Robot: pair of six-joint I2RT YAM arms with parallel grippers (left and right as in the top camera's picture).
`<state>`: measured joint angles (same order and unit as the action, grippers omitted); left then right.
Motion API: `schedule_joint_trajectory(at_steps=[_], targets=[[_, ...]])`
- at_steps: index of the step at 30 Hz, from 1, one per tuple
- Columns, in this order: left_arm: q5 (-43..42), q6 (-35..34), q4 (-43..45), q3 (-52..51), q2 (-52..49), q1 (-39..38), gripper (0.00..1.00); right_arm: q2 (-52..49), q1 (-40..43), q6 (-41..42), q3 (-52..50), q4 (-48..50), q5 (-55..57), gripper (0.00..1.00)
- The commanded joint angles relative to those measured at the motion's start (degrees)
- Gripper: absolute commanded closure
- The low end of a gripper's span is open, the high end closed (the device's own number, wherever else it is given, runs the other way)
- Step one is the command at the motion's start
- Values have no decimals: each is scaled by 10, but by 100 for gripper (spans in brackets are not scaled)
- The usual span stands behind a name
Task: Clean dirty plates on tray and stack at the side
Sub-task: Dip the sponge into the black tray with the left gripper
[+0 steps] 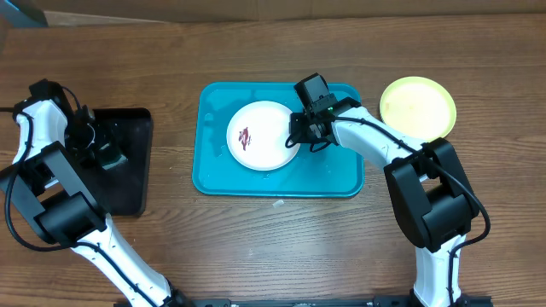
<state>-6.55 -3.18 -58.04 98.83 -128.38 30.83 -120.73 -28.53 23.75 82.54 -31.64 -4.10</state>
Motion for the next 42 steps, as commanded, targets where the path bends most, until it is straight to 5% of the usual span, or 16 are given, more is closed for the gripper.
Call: schedule_joint_trajectory(at_steps=[1, 4, 6, 9, 11, 13, 14, 16, 17, 26, 29, 31, 36, 38, 39, 42], targets=[[-1, 0, 28, -4, -9, -2, 0, -8, 0, 3, 7, -6, 6, 96], [-1, 0, 46, -4, -9, -2, 8, -8, 0, 3, 7, -7, 6, 96], [-1, 0, 53, -4, -9, -2, 28, -8, 0, 3, 7, -6, 6, 96], [-1, 0, 62, -4, -9, -2, 91, -8, 0, 3, 7, -6, 6, 96], [-2, 0, 63, -4, -9, -2, 96, -8, 0, 3, 7, -6, 6, 96], [-5, 0, 59, -4, -9, -2, 95, -8, 0, 3, 7, -6, 6, 96], [-6, -1, 56, -4, -9, -2, 84, -8, 0, 3, 7, -6, 6, 96], [-5, -6, 46, -4, -9, -2, 14, -8, 0, 3, 7, -6, 6, 96], [-6, -7, 41, -4, -9, -2, 0, -8, 0, 3, 7, -6, 6, 96], [-6, -22, -37, -4, -9, -2, 5, -8, 0, 3, 7, -6, 6, 96], [-6, -22, -41, -4, -9, -2, 66, -8, 0, 3, 7, -6, 6, 96], [-5, -22, -37, -4, -9, -2, 96, -8, 0, 3, 7, -6, 6, 96], [-4, -22, -18, -4, -9, -2, 92, -8, 0, 3, 7, -6, 6, 96], [-4, -22, -9, -4, -9, -2, 18, -8, 0, 3, 7, -6, 6, 96], [-4, -22, -3, -4, -9, -2, 0, -8, 0, 3, 7, -6, 6, 96], [-3, -19, 19, -4, -9, -2, 0, -8, 0, 3, 7, -6, 6, 96]])
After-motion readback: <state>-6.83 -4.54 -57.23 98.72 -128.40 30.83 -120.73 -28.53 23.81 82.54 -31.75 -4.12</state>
